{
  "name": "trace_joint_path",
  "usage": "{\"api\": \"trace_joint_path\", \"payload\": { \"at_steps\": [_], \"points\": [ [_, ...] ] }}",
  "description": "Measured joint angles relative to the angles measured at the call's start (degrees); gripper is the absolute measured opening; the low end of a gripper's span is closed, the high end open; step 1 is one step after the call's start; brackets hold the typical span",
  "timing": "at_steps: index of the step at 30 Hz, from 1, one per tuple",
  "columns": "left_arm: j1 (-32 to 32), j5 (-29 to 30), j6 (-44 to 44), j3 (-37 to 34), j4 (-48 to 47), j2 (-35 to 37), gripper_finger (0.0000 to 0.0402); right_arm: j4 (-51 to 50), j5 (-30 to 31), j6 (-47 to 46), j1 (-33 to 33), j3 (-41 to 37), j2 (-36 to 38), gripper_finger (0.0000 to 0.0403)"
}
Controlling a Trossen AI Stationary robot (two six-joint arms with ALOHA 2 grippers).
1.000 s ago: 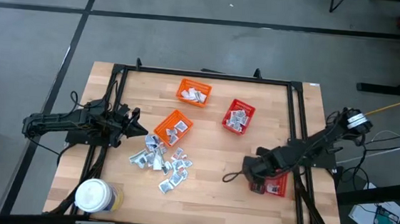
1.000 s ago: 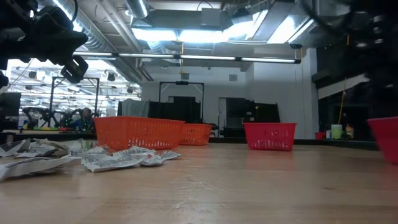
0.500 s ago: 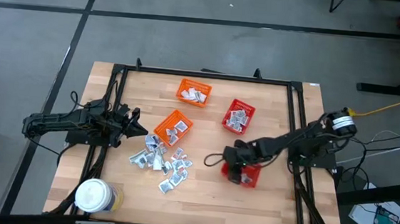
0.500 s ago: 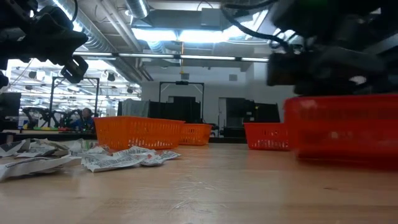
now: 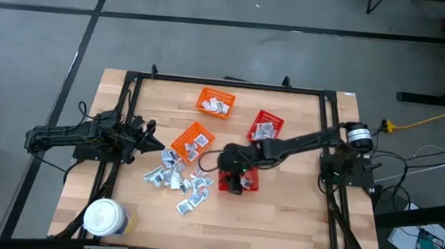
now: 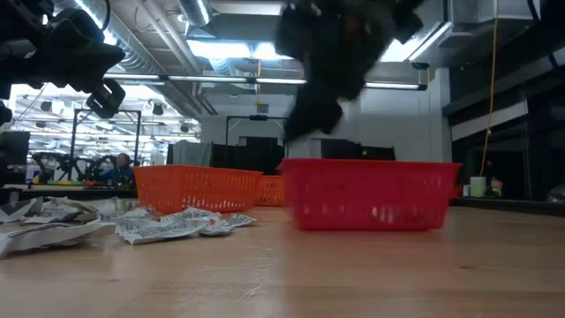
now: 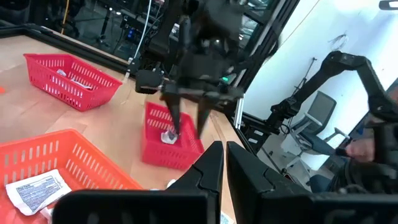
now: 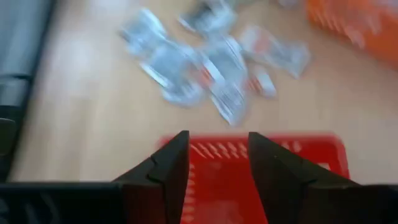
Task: Pick & Place First Aid Supplies
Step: Adjust the bins, then put the green bandage pack into the top orange bin
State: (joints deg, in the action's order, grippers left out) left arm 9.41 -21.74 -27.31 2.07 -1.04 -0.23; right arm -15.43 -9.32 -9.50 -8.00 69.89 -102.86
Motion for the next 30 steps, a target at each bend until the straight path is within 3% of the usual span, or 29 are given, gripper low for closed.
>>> {"api": "trace_joint_path", "payload": {
  "at_steps": [2,6,12,19,24,30],
  "points": [
    [0.0,0.0,0.0,0.0,0.0,0.0,0.0015,-1.5,-3.1,1.8,0.7,3.2,0.1,0.0163],
    [0.0,0.0,0.0,0.0,0.0,0.0,0.0015,-5.7,-3.8,4.5,1.6,7.1,2.9,0.0163],
    [0.0,0.0,0.0,0.0,0.0,0.0,0.0016,-9.6,-6.7,10.0,1.6,7.5,11.7,0.0163],
    [0.0,0.0,0.0,0.0,0.2,0.0,0.0015,-13.3,-20.1,13.1,4.2,2.0,25.2,0.0163],
    [0.0,0.0,0.0,0.0,0.2,0.0,0.0015,-8.5,-11.7,1.7,4.6,-10.2,40.3,0.0163],
    [0.0,0.0,0.0,0.0,0.3,0.0,0.0016,8.9,3.8,-11.1,-0.6,-27.6,59.4,0.0163]
  ]
}}
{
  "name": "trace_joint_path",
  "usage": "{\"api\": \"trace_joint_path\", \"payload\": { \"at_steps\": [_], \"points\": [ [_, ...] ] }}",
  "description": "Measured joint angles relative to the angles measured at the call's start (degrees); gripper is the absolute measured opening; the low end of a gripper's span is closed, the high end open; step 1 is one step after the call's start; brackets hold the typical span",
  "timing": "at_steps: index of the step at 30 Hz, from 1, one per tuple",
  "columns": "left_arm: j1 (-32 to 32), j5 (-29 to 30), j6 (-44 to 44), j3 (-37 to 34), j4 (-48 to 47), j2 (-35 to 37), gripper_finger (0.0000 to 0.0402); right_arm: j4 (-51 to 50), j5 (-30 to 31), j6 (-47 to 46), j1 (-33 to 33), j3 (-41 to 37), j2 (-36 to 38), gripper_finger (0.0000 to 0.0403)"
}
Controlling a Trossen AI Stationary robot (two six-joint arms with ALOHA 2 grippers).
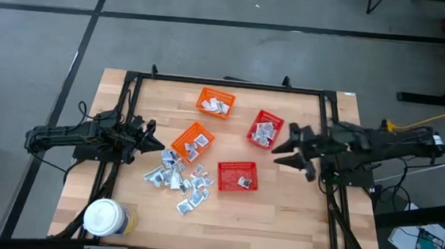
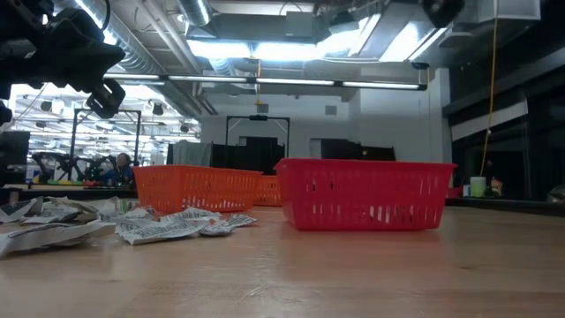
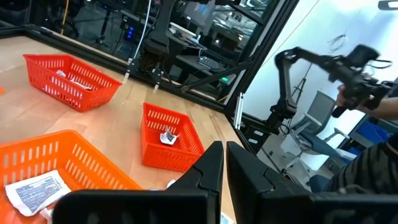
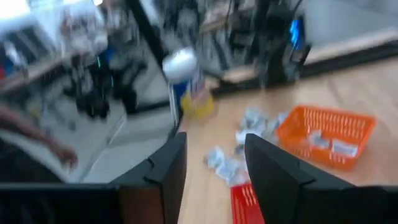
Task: Pick & Place First Aid Supplies
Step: Put the green bandage pack into the top orange bin
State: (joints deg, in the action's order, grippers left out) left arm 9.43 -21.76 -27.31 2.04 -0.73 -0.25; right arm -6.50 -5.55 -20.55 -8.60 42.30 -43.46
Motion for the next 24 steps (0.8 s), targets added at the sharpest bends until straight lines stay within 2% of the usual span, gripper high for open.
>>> {"api": "trace_joint_path", "payload": {
  "at_steps": [4,6,15,24],
  "points": [
    [0.0,0.0,0.0,0.0,0.0,0.0,0.0015,8.9,11.3,-3.1,-4.3,-10.2,8.3,0.0163],
    [0.0,0.0,0.0,0.0,0.0,0.0,0.0015,13.9,14.7,-2.8,-5.8,-15.0,10.7,0.0163],
    [0.0,0.0,0.0,0.0,0.1,0.0,0.0016,36.8,11.4,2.8,-6.8,-33.3,18.6,0.0163],
    [0.0,0.0,0.0,0.0,0.1,0.0,0.0016,34.9,12.4,6.5,-6.8,-40.3,29.2,0.0163]
  ]
}}
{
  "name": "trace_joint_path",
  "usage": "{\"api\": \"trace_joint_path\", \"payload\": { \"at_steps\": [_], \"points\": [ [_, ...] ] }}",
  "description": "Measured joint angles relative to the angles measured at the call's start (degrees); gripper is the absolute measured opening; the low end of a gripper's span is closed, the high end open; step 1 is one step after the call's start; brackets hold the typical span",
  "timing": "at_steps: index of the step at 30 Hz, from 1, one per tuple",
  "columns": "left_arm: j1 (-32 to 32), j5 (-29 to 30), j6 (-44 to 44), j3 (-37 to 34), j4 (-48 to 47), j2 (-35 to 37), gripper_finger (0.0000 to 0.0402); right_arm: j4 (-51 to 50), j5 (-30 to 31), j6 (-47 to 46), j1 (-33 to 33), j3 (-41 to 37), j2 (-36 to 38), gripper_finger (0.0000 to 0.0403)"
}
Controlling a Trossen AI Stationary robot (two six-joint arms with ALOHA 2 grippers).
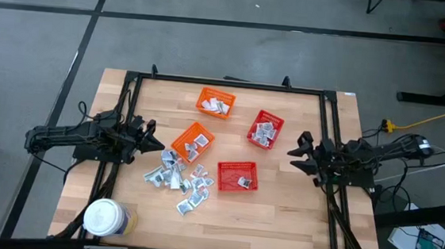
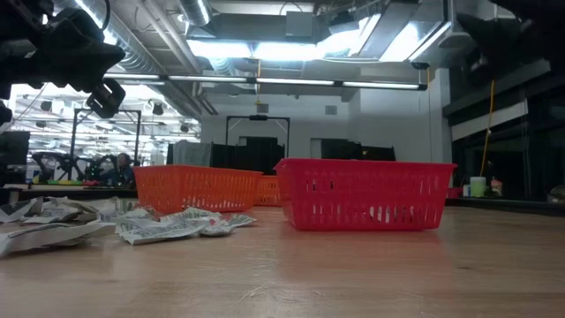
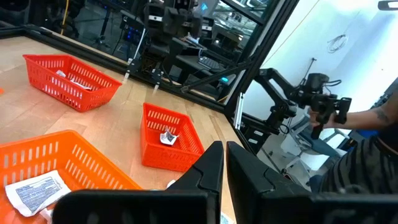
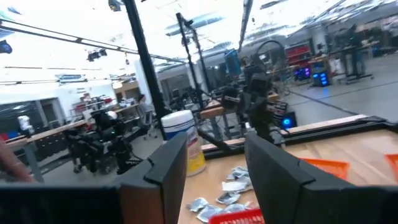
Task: Pick & Place First Aid Supplies
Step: Put the green bandage pack into the top orange bin
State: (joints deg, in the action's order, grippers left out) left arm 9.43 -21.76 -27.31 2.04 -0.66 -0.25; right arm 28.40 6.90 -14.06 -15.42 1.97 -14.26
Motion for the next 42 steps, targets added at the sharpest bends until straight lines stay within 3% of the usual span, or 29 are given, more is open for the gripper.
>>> {"api": "trace_joint_path", "payload": {
  "at_steps": [9,18,26,42],
  "points": [
    [0.0,0.0,0.0,0.0,0.0,0.0,0.0016,-15.5,1.8,2.5,0.0,-1.5,14.2,0.0163],
    [0.0,0.0,0.0,0.0,0.1,0.0,0.0016,-22.4,2.0,4.3,1.8,-1.0,14.2,0.0163],
    [0.0,0.0,0.0,0.0,0.1,0.0,0.0015,-27.5,-7.7,6.2,6.2,-1.5,14.0,0.0163],
    [0.0,0.0,0.0,0.0,0.1,0.0,0.0015,-27.5,-8.0,8.4,9.5,-1.5,13.9,0.0163]
  ]
}}
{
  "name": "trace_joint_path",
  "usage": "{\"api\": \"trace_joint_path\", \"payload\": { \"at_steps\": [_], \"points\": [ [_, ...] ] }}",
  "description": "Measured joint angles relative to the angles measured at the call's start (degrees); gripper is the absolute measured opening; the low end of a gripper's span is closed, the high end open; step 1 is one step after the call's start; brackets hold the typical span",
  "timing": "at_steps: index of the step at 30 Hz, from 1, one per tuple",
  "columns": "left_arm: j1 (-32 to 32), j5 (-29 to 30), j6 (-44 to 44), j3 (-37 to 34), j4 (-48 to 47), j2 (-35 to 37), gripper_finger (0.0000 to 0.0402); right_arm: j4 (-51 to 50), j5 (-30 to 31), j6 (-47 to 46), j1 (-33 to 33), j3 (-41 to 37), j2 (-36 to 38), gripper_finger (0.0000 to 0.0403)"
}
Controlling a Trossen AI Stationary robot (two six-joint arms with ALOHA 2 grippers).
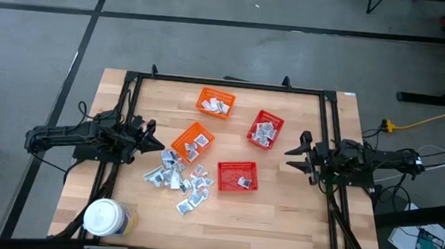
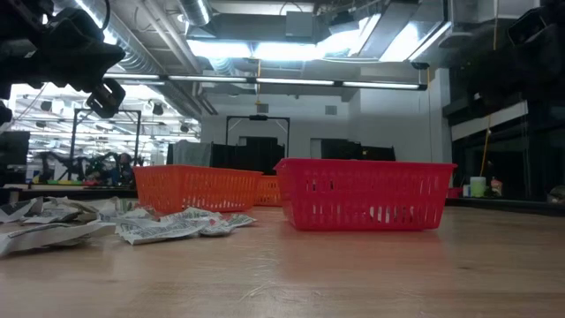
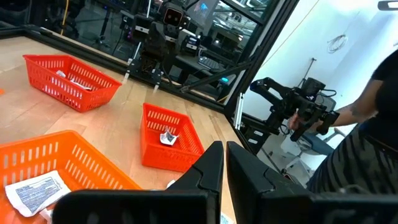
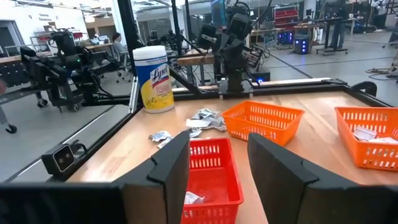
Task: Pick & Place First Aid Supplies
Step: Put the green bandage pack into the top orange bin
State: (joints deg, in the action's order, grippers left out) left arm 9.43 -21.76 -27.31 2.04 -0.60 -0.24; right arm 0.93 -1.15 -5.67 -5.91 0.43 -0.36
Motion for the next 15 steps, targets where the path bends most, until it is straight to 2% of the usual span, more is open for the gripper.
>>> {"api": "trace_joint_path", "payload": {
  "at_steps": [10,15],
  "points": [
    [0.1,0.7,0.0,0.0,0.0,0.0,0.0015,0.0,0.0,-0.1,0.0,0.0,0.0,0.0163],
    [0.1,9.7,-1.7,0.0,0.1,0.0,0.0015,0.0,0.0,-0.1,0.0,0.0,0.0,0.0163]
  ]
}}
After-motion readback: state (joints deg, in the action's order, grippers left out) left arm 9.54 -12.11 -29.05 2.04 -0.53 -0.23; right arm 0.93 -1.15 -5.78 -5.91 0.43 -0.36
